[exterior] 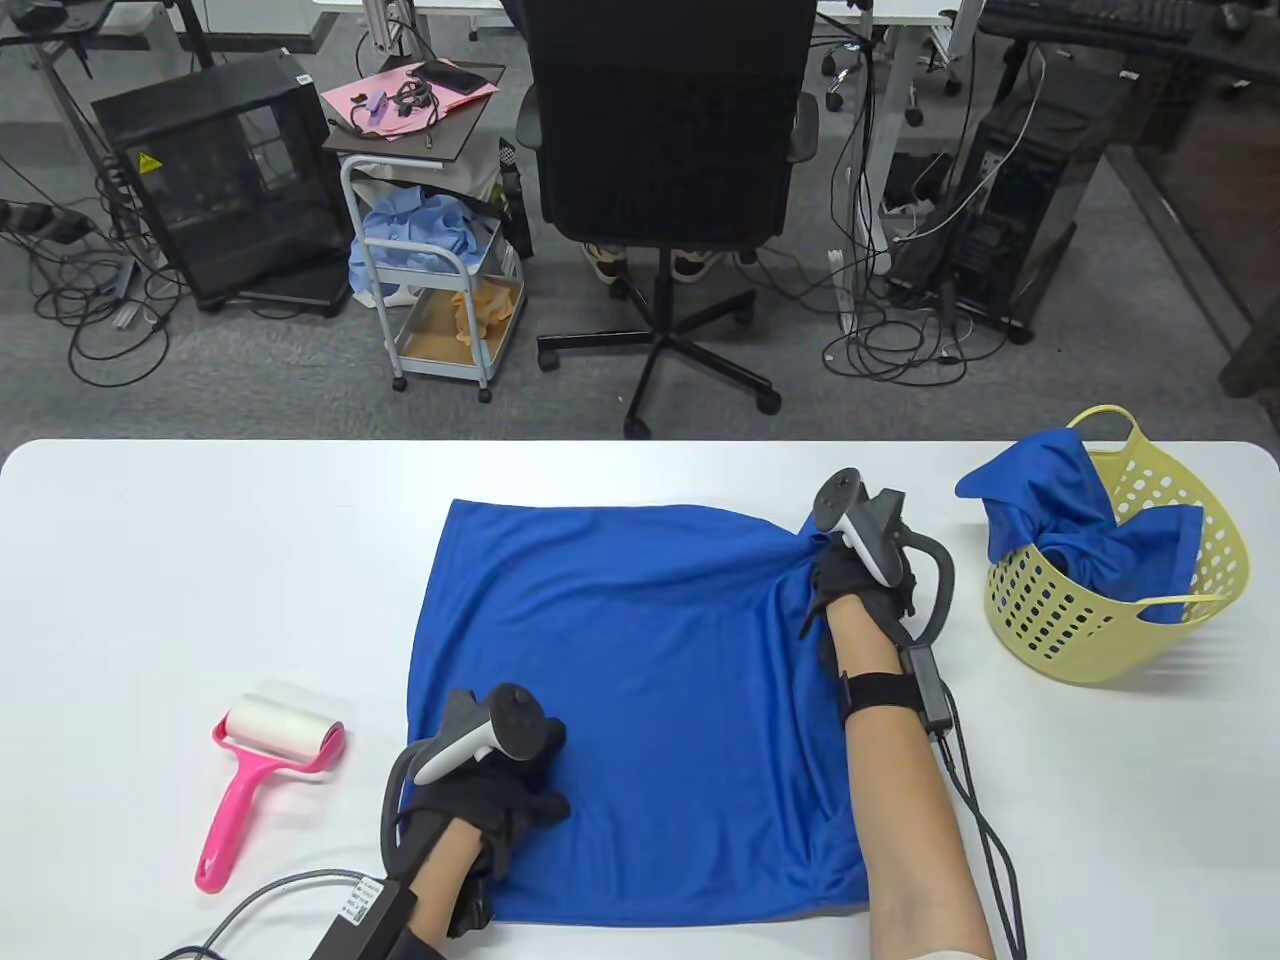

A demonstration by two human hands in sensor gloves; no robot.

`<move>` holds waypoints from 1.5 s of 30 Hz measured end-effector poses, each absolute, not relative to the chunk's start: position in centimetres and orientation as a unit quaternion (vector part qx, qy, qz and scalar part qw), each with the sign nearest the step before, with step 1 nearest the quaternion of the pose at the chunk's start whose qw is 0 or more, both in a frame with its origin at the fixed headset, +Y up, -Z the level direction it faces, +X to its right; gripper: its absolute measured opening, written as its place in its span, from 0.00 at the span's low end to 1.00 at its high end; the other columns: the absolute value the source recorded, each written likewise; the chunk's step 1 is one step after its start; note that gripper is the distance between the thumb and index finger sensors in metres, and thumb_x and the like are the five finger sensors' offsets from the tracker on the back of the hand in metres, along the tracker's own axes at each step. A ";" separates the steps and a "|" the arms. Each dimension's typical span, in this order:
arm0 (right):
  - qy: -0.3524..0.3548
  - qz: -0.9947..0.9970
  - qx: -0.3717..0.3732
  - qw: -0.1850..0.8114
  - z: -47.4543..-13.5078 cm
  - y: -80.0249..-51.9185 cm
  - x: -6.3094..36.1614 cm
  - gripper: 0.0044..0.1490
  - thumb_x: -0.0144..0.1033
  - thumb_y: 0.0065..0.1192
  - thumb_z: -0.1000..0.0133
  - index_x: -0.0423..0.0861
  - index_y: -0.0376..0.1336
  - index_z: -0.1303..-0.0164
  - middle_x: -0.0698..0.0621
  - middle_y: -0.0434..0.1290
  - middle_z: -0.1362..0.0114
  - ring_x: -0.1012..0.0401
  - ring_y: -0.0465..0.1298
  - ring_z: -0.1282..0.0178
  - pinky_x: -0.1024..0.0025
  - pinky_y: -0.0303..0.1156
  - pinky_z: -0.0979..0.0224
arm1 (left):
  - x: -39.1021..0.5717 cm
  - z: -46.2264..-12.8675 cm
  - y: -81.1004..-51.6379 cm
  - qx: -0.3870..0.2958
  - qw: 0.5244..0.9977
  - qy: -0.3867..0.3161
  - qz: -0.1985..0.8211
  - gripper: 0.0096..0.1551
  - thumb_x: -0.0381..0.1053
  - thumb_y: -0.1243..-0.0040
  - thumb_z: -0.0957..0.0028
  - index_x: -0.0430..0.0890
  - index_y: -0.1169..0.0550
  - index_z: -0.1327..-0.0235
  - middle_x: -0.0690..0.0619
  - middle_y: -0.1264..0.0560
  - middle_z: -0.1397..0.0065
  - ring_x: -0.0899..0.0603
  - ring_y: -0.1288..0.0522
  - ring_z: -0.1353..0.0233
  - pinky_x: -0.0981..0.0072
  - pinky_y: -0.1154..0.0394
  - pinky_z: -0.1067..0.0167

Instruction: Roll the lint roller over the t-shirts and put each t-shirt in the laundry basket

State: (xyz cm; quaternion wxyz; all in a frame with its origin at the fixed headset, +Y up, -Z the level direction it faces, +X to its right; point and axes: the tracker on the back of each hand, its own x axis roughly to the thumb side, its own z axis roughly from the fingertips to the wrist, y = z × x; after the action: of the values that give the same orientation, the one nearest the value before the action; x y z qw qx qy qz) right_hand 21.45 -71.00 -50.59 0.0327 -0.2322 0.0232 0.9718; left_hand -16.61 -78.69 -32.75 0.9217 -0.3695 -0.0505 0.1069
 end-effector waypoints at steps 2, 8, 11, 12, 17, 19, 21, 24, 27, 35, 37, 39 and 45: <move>0.013 0.967 -0.252 0.018 -49.8 -70.7 22.8 0.25 0.46 0.66 0.45 0.52 0.66 0.38 0.48 0.75 0.29 0.61 0.86 0.50 0.77 0.85 0.56 | -16.6 -32.8 -78.6 -0.373 0.921 -0.046 0.104 0.46 0.66 0.49 0.40 0.66 0.61 0.22 0.53 0.72 0.18 0.29 0.73 0.21 0.21 0.61 0.34; 0.125 0.934 -0.326 -0.075 -48.5 -73.0 24.9 0.26 0.43 0.65 0.43 0.51 0.64 0.35 0.47 0.74 0.29 0.64 0.86 0.55 0.81 0.84 0.58 | -16.4 -32.7 -78.5 -0.378 0.920 -0.036 0.099 0.46 0.66 0.49 0.40 0.65 0.61 0.22 0.53 0.72 0.18 0.29 0.73 0.21 0.19 0.60 0.34; 0.192 0.919 -0.335 -0.076 -48.6 -73.8 24.8 0.33 0.40 0.63 0.42 0.50 0.57 0.26 0.45 0.66 0.21 0.54 0.79 0.36 0.66 0.80 0.40 | -16.5 -32.6 -78.6 -0.379 0.919 -0.037 0.102 0.46 0.66 0.49 0.40 0.65 0.62 0.22 0.53 0.72 0.18 0.29 0.74 0.21 0.19 0.61 0.34; 0.196 0.921 -0.328 -0.076 -48.7 -73.4 24.4 0.37 0.39 0.63 0.42 0.49 0.54 0.23 0.44 0.61 0.18 0.51 0.75 0.31 0.61 0.77 0.36 | -16.5 -32.6 -78.6 -0.379 0.919 -0.037 0.103 0.46 0.66 0.49 0.40 0.65 0.62 0.22 0.53 0.72 0.18 0.29 0.74 0.21 0.19 0.61 0.34; 0.082 0.966 -0.241 -0.051 -50.5 -67.4 20.5 0.41 0.45 0.62 0.41 0.49 0.50 0.20 0.44 0.56 0.14 0.44 0.65 0.22 0.49 0.69 0.26 | -16.5 -32.6 -78.6 -0.380 0.918 -0.042 0.103 0.46 0.65 0.50 0.40 0.64 0.62 0.22 0.52 0.73 0.19 0.28 0.74 0.21 0.19 0.61 0.35; 0.038 0.978 -0.200 -0.035 -51.7 -66.5 19.1 0.34 0.42 0.63 0.41 0.53 0.56 0.24 0.48 0.61 0.16 0.48 0.68 0.24 0.53 0.71 0.28 | -16.5 -32.6 -78.6 -0.381 0.918 -0.043 0.102 0.46 0.65 0.50 0.40 0.64 0.62 0.22 0.52 0.73 0.19 0.28 0.74 0.21 0.19 0.61 0.35; 0.026 0.984 -0.173 -0.040 -53.5 -67.3 18.4 0.28 0.39 0.62 0.42 0.57 0.62 0.29 0.52 0.67 0.20 0.53 0.74 0.29 0.61 0.75 0.33 | -16.5 -32.6 -78.6 -0.381 0.918 -0.043 0.102 0.46 0.65 0.50 0.40 0.64 0.62 0.22 0.52 0.73 0.19 0.28 0.74 0.21 0.19 0.61 0.35; 0.081 0.984 -0.145 -0.060 -56.3 -70.8 18.0 0.30 0.37 0.63 0.43 0.62 0.60 0.29 0.56 0.67 0.20 0.57 0.76 0.33 0.69 0.78 0.40 | -16.5 -32.6 -78.7 -0.379 0.919 -0.044 0.103 0.46 0.65 0.50 0.40 0.64 0.62 0.22 0.52 0.73 0.19 0.28 0.74 0.22 0.19 0.61 0.35; 0.130 0.975 -0.150 -0.098 -58.0 -74.0 18.1 0.39 0.34 0.62 0.43 0.70 0.50 0.27 0.56 0.64 0.18 0.59 0.77 0.37 0.73 0.79 0.45 | -16.5 -32.5 -78.7 -0.380 0.918 -0.043 0.106 0.46 0.65 0.51 0.40 0.64 0.63 0.22 0.52 0.74 0.19 0.28 0.75 0.22 0.19 0.62 0.35; 0.024 0.972 -0.190 -0.133 -59.5 -72.9 19.9 0.26 0.50 0.67 0.48 0.63 0.66 0.39 0.60 0.80 0.42 0.71 0.83 0.61 0.87 0.82 0.63 | -16.6 -32.5 -78.7 -0.385 0.916 -0.046 0.108 0.46 0.65 0.51 0.39 0.64 0.63 0.22 0.52 0.74 0.19 0.28 0.76 0.22 0.19 0.63 0.36; -0.060 0.968 -0.230 -0.085 -59.5 -70.7 20.8 0.26 0.48 0.67 0.47 0.59 0.64 0.38 0.57 0.79 0.40 0.71 0.84 0.60 0.87 0.83 0.63 | -16.6 -32.5 -78.7 -0.385 0.915 -0.045 0.108 0.46 0.65 0.51 0.39 0.64 0.63 0.22 0.52 0.74 0.19 0.28 0.76 0.22 0.19 0.63 0.36; -0.104 0.959 -0.259 -0.049 -59.4 -69.0 21.4 0.26 0.46 0.66 0.45 0.58 0.63 0.36 0.55 0.79 0.38 0.69 0.85 0.58 0.86 0.84 0.62 | -16.5 -32.5 -78.7 -0.386 0.915 -0.045 0.108 0.46 0.65 0.51 0.39 0.64 0.63 0.23 0.52 0.74 0.19 0.28 0.76 0.22 0.19 0.63 0.36; -0.039 0.973 -0.225 -0.038 -58.3 -68.4 20.6 0.38 0.42 0.58 0.42 0.55 0.48 0.22 0.48 0.57 0.15 0.52 0.70 0.25 0.57 0.74 0.29 | -16.6 -32.4 -78.8 -0.388 0.914 -0.046 0.111 0.46 0.65 0.52 0.39 0.64 0.64 0.23 0.52 0.75 0.20 0.28 0.77 0.23 0.19 0.64 0.36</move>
State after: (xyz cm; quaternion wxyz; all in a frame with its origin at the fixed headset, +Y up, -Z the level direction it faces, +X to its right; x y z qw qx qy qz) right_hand 20.57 -68.37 -58.35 -0.0381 -0.2247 -0.0390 0.9729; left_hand -16.57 -78.81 -32.42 0.9138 -0.3878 -0.0462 0.1112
